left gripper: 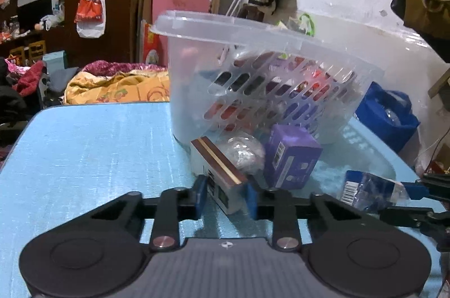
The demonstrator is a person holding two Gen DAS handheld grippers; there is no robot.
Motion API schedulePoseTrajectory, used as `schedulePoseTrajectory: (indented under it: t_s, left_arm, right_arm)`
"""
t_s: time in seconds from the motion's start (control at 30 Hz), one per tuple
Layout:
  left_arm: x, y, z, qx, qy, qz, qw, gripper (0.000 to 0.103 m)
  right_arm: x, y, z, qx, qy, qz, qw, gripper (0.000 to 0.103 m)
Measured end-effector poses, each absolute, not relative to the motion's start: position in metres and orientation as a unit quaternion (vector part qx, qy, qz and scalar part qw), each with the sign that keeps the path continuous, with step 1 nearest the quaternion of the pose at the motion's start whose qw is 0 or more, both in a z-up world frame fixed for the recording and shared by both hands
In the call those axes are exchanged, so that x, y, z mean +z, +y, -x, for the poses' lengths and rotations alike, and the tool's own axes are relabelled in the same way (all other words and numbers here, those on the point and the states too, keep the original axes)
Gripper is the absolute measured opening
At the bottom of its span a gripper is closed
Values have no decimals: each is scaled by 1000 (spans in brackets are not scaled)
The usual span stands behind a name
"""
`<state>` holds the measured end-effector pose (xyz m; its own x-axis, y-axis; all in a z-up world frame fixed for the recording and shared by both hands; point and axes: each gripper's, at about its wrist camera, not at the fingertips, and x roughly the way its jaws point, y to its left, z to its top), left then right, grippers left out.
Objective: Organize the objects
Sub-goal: 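Grasp the small white-and-brown box with the left gripper while the right grasps a blue-white packet, then carry the white-and-brown box and blue-white packet over the basket and open both grippers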
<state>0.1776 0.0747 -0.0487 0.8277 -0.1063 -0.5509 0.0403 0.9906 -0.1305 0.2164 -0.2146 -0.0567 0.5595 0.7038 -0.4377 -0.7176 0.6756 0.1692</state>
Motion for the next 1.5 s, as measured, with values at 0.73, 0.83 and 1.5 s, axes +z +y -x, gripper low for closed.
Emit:
schedulePoseTrajectory:
  t_s: [0.73, 0.83, 1.5]
  left_arm:
    - [-41, 75, -154, -25, 262, 58, 963, 18]
    - [-40, 76, -147, -28, 254, 63, 965, 18]
    - [87, 52, -176, -70, 151, 87, 982, 18]
  right_arm:
    - [-55, -210, -206, 395, 214, 40, 892, 44]
    - [-53, -212, -198, 395, 196, 45, 897, 43]
    - [73, -193, -246, 347, 91, -10, 934, 43]
